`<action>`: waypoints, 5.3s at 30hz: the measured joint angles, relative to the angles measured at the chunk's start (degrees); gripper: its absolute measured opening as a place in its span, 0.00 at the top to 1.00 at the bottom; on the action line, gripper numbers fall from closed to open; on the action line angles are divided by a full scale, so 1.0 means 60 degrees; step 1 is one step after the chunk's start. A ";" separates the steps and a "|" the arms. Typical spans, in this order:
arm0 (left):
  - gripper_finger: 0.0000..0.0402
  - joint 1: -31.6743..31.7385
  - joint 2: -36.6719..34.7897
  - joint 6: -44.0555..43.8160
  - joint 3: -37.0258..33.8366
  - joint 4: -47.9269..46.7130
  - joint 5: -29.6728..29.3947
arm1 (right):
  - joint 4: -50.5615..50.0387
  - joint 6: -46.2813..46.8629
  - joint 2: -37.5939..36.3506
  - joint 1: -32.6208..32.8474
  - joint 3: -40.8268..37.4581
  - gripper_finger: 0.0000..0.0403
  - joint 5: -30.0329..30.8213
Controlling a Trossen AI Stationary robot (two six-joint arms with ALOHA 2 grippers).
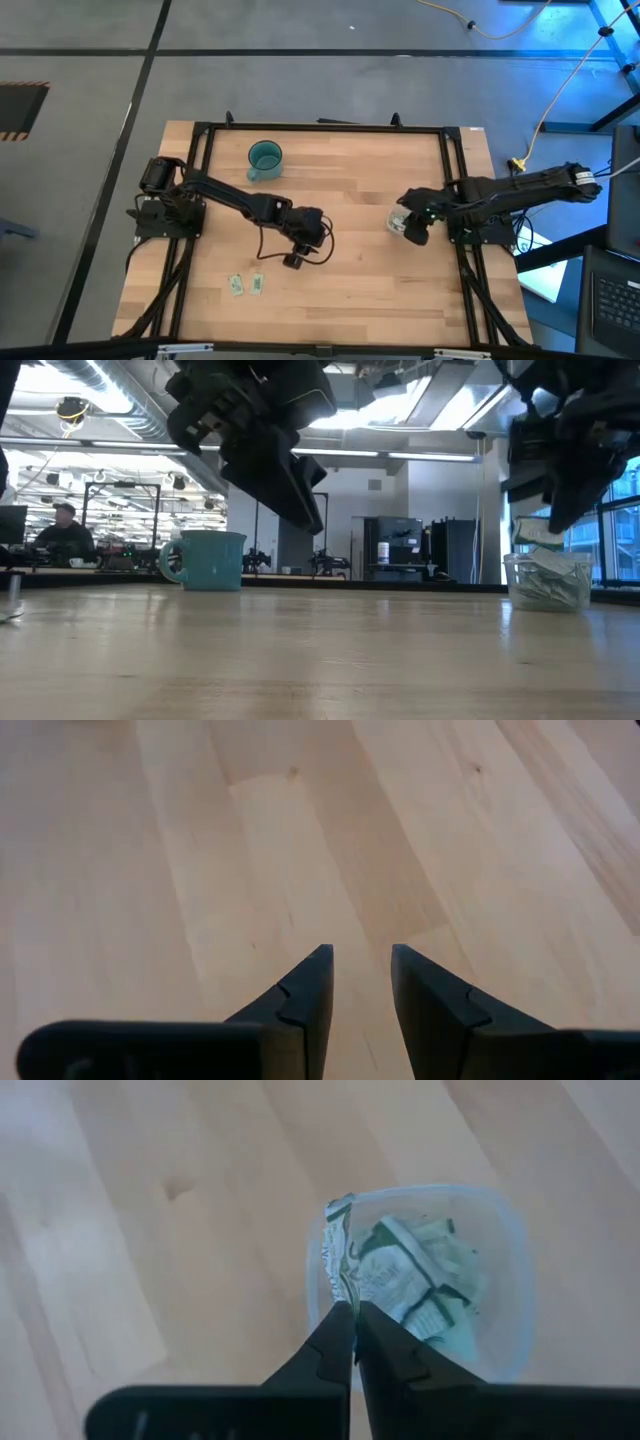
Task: Pick and place Stevia / Truvia into bins
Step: Put the truvia packet into the transparent bin, then put the stevia packet into the transparent bin
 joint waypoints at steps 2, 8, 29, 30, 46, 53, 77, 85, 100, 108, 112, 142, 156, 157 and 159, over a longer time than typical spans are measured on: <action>0.76 -0.0046 0.0000 0.0011 0.0000 0.0000 0.0000 | -0.0002 -0.0061 0.0161 -0.0085 0.0000 0.97 0.0000; 0.76 -0.0149 0.0000 0.0007 0.0000 -0.0003 0.0000 | 0.0002 -0.0083 0.0599 -0.0282 0.0000 0.97 0.0000; 0.76 -0.0157 0.0007 -0.0014 0.0000 -0.0006 0.0000 | -0.0020 -0.0298 0.0792 -0.0306 0.0000 0.84 0.0345; 0.76 -0.0158 0.0007 -0.0012 0.0000 -0.0004 0.0000 | -0.0026 -0.0309 0.0792 -0.0306 0.0000 0.82 0.0554; 0.76 -0.0158 0.0007 -0.0015 0.0000 -0.0023 -0.0003 | 0.0146 -0.1734 0.0789 -0.0310 0.0000 0.77 0.1254; 0.76 -0.0161 0.0007 -0.0024 0.0000 -0.0495 -0.0256 | 0.0089 -0.2332 0.0785 -0.0310 0.0699 0.77 0.2252; 0.76 -0.3053 -0.0168 -0.6620 -0.0007 -0.5488 0.0226 | 0.0130 -0.2578 0.0789 -0.0310 0.1151 0.77 0.2280; 0.76 -0.3674 -0.0066 -0.7046 -0.0007 -0.5416 -0.1061 | 0.0326 -0.2521 0.0789 -0.0311 0.1147 0.77 0.2277; 0.76 -0.3701 0.0778 -0.7050 0.0040 -0.5236 -0.0417 | 0.0339 -0.2305 0.0792 -0.0314 0.1140 0.77 0.2266; 0.82 -0.3697 0.0909 -0.6983 0.0036 -0.5276 -0.0507 | 0.0336 -0.2301 0.0792 -0.0314 0.1140 0.77 0.2266; 0.90 -0.3694 0.0914 -0.6980 0.0026 -0.5275 -0.0565 | 0.0336 -0.2301 0.0792 -0.0314 0.1140 0.77 0.2266; 0.99 -0.2124 0.0229 -0.0615 -0.0018 0.0164 -0.8587 | 0.3262 -0.3351 0.0987 -0.0039 0.1140 0.77 0.2254; 0.99 -0.1392 0.0211 0.2596 0.0000 0.4440 -0.9742 | 0.6312 -0.3728 0.3135 0.0582 0.1140 0.77 0.2185; 0.99 -0.1359 0.0211 0.2587 0.0000 0.4462 -1.0044 | 0.6525 -0.3421 0.3282 0.0586 0.1140 0.77 0.2184; 0.99 -0.1300 0.0211 0.2325 0.0000 0.4461 -1.0587 | 0.7050 -0.2731 0.3534 0.0582 0.1140 0.77 0.2195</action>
